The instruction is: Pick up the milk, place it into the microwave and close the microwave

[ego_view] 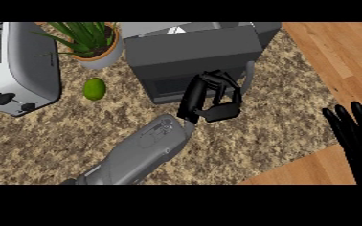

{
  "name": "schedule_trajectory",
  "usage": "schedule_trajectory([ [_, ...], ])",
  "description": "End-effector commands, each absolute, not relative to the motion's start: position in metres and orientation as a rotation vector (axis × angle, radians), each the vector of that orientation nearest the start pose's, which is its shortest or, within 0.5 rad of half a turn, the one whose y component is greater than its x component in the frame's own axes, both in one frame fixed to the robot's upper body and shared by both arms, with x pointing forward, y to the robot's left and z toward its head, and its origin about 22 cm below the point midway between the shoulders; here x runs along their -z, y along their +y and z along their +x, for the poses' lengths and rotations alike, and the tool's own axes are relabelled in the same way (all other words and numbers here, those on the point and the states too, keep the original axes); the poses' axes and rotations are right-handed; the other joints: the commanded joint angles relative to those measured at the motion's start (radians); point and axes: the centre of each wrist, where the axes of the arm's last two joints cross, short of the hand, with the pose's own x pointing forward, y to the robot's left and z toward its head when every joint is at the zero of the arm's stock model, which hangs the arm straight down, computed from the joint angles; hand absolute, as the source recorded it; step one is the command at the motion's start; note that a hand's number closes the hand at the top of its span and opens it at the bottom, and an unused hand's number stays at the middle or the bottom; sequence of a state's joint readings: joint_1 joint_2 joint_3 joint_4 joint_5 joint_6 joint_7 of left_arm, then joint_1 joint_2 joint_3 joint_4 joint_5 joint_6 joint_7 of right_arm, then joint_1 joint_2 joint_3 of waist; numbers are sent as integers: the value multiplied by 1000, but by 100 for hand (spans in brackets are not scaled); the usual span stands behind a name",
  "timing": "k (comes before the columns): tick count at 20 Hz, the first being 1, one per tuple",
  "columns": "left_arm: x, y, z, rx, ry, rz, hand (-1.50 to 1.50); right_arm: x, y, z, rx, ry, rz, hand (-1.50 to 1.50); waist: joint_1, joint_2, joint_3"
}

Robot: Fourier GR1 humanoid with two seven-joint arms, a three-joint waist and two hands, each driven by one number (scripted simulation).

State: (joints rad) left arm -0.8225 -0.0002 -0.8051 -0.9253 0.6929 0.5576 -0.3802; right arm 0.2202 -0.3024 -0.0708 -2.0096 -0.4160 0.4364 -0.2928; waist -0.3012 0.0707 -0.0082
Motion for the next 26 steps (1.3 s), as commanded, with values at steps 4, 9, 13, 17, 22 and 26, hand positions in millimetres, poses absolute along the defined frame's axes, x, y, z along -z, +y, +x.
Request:
schedule_trajectory([
  [4,-47,6,344,188,-1799,-304,150,-99,-304,182,-309,-2092,455,-150,-38,11,2],
  [9,-52,9,356,143,-1802,-288,150,-112,-305,185,-343,-2113,474,-150,-51,17,3],
  [13,-51,11,359,123,-1822,-293,150,-117,-305,186,-343,-2120,490,-150,-57,21,3],
  [17,-48,11,360,130,-1834,-294,150,-119,-303,186,-341,-2112,509,-150,-56,20,4],
  [22,-47,12,361,107,-1846,-289,150,-126,-308,187,-342,-2124,510,-150,-63,22,5],
  [26,-51,10,362,96,-1863,-303,150,-128,-311,188,-325,-2112,500,-150,-68,23,5],
])
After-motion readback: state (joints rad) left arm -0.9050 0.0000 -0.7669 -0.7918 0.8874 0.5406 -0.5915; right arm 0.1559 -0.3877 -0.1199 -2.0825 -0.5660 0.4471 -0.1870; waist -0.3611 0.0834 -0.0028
